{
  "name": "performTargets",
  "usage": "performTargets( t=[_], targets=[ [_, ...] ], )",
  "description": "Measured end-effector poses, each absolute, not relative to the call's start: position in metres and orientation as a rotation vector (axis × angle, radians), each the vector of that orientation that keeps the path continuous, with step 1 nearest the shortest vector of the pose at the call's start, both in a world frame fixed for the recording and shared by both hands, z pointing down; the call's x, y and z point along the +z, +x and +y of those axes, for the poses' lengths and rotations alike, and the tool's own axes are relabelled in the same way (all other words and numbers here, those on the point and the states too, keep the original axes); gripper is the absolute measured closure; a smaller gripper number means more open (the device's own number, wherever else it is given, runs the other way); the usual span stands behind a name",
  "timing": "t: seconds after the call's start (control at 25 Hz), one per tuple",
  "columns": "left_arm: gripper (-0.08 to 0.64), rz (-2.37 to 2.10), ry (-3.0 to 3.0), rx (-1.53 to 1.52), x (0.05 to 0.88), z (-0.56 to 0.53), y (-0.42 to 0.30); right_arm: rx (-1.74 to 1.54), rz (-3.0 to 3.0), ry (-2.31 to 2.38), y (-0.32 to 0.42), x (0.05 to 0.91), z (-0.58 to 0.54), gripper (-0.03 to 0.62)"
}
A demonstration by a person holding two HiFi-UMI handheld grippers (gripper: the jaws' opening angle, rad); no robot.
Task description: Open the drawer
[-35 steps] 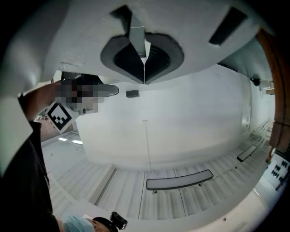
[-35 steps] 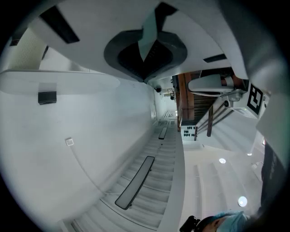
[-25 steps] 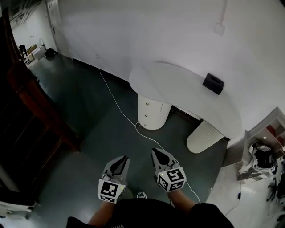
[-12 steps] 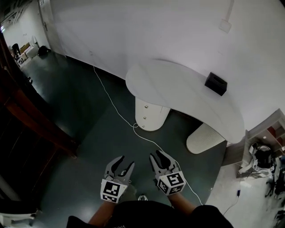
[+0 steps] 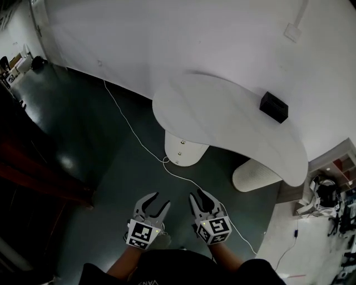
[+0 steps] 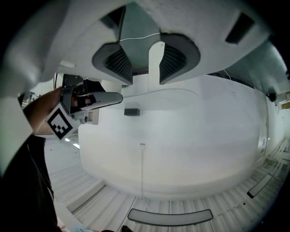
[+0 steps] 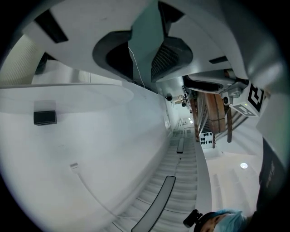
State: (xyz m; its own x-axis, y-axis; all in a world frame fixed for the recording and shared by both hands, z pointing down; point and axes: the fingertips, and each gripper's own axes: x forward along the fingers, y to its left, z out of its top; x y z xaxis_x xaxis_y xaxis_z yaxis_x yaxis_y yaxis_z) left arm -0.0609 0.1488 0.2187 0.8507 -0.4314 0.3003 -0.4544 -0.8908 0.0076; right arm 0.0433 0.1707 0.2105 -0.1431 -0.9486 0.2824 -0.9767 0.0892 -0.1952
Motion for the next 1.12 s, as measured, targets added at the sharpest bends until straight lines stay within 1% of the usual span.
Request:
performTargets(
  t=[0.28, 0.44, 0.64, 1.12],
  targets=[
    [0.380, -0.532, 2.999, 0.485, 0.246, 0.096, -0.041, 0.559, -2.159, 2.086, 0.052, 0.231, 0.125, 0.482],
    [0.380, -0.507, 2.974, 0.510, 0.274, 0.075, -0.027, 0.583, -2.144, 2.088, 0.059, 0.247, 0.108, 0.482],
    [0.380, -0.530, 2.918, 0.556, 0.316, 0.056, -0.006, 0.646, -2.156, 2.058, 0.076, 0.279, 0.090, 0.483],
    [0.380, -0.693, 2.894, 0.550, 0.406, 0.004, 0.030, 0.613, -2.236, 1.851, 0.107, 0.370, 0.028, 0.486]
  ],
)
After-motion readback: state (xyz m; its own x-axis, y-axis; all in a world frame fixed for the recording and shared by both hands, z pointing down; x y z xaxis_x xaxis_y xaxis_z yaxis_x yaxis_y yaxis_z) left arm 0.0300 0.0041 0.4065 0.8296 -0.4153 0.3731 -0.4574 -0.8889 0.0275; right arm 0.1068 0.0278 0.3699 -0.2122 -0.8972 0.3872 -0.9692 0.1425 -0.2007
